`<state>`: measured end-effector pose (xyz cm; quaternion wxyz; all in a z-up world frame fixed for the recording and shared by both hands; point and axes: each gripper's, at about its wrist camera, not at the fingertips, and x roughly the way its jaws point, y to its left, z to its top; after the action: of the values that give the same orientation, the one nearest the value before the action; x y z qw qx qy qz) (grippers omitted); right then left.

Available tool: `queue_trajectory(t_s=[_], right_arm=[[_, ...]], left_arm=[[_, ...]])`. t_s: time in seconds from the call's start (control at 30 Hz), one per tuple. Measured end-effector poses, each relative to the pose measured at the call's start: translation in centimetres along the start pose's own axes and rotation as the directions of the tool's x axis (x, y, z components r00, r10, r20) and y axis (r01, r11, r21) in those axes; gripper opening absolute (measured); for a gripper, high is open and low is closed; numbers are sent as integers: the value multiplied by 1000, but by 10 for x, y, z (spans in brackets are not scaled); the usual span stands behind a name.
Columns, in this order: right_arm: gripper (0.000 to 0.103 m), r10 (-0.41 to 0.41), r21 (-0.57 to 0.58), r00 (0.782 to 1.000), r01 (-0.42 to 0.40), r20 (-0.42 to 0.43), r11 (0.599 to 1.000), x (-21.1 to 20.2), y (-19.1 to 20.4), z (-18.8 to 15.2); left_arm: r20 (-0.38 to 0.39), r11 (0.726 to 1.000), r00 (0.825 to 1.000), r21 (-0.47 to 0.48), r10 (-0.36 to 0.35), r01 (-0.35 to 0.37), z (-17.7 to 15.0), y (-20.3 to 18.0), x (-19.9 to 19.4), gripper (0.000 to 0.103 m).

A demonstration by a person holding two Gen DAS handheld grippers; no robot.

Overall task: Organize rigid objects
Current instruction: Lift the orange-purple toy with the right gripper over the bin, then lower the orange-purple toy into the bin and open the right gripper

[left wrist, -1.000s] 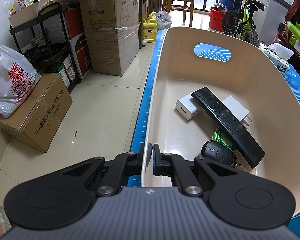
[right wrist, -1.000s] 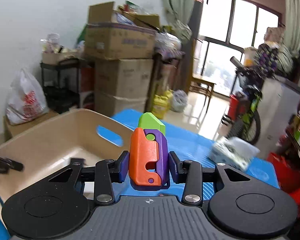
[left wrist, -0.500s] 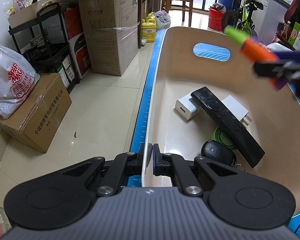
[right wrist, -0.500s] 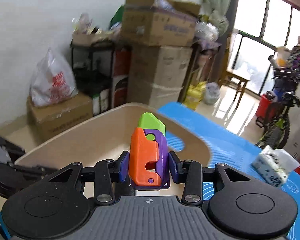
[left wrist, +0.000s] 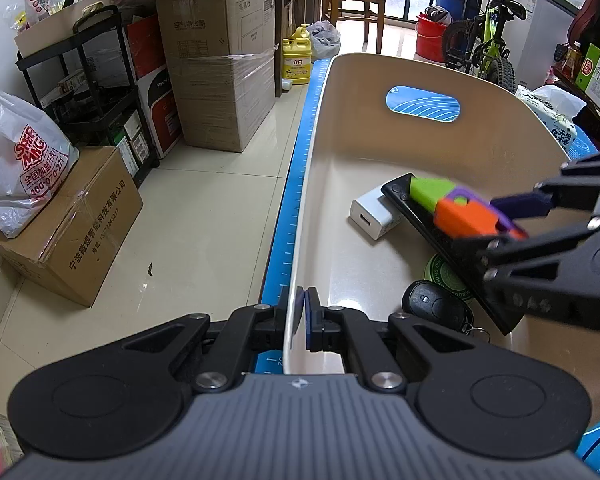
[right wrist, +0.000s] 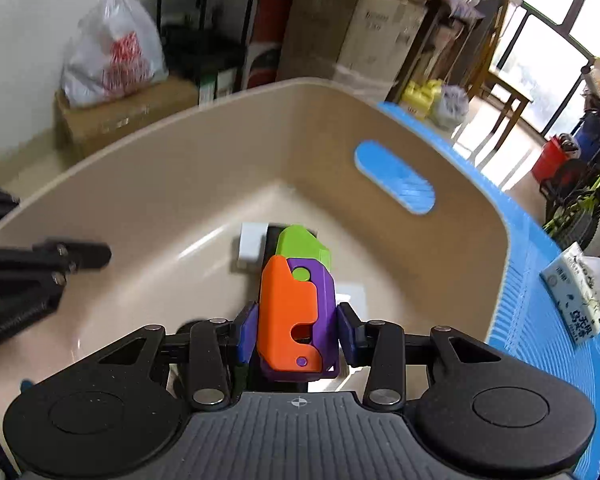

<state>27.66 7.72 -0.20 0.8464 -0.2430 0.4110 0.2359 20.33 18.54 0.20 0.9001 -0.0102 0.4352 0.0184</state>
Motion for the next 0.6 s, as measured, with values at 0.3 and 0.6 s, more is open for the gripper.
queue_trajectory(t_s=[0.3, 0.6], right_arm=[[47, 4, -6, 997, -4, -80, 1000, 8, 0, 0], [79, 17, 8, 999, -16, -43, 1000, 2, -3, 2]], left_arm=[[1, 1000, 1000, -1, -2, 2, 0, -2, 2, 6], [3, 1000, 1000, -4, -5, 6, 0, -2, 2, 6]])
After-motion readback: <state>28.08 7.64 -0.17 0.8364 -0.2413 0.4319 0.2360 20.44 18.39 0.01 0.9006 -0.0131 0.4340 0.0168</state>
